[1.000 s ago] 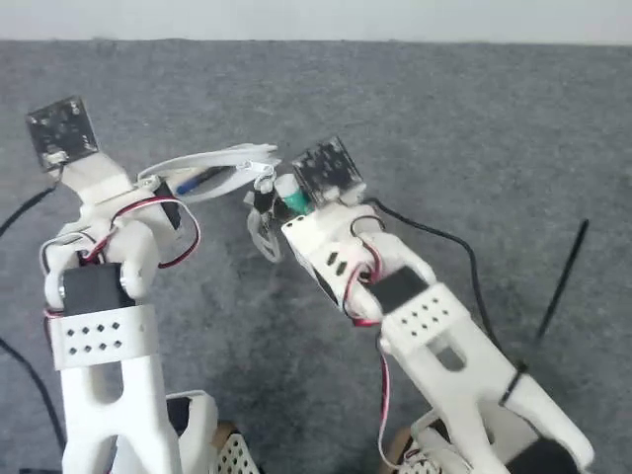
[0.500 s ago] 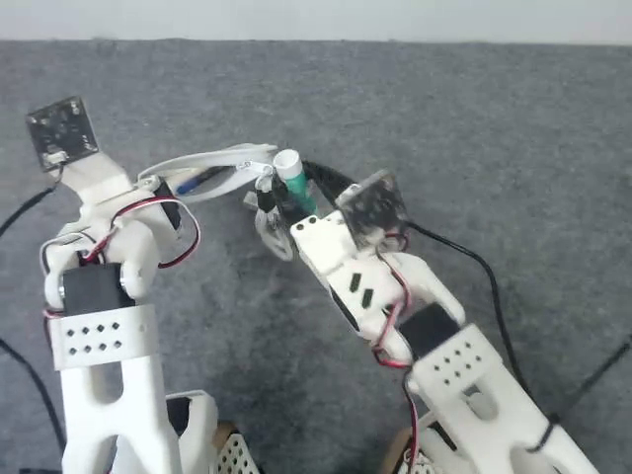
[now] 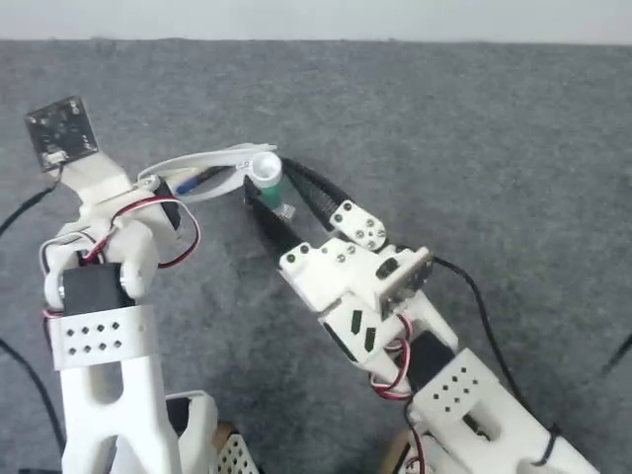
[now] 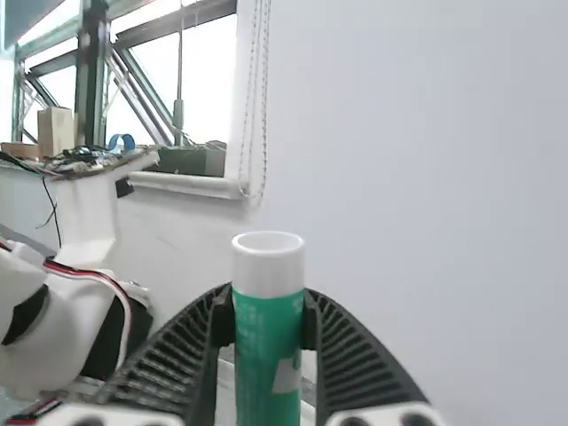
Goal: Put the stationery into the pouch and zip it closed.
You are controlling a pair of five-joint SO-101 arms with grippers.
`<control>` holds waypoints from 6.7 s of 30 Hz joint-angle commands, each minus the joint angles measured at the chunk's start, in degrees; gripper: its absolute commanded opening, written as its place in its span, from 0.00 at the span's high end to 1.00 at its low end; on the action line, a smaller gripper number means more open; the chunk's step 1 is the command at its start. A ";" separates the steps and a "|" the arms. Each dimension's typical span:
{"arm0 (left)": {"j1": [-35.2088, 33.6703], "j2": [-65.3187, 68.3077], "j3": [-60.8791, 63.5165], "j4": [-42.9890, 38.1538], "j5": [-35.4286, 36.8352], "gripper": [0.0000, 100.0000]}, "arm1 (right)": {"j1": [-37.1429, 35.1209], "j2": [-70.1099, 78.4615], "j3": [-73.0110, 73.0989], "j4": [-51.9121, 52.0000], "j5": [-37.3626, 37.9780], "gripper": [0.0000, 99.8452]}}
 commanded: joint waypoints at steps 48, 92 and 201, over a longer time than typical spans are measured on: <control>0.09 -2.29 -1.36 -0.35 -0.53 0.99 | -3.74 49.45 -3.52 -46.29 12.13 0.82; -20.40 -2.37 0.84 -5.10 0.70 0.99 | 6.64 39.87 -29.54 38.46 5.98 0.82; -20.13 -2.20 0.92 -5.27 0.44 0.99 | 5.67 98.07 -94.15 95.69 -1.41 1.00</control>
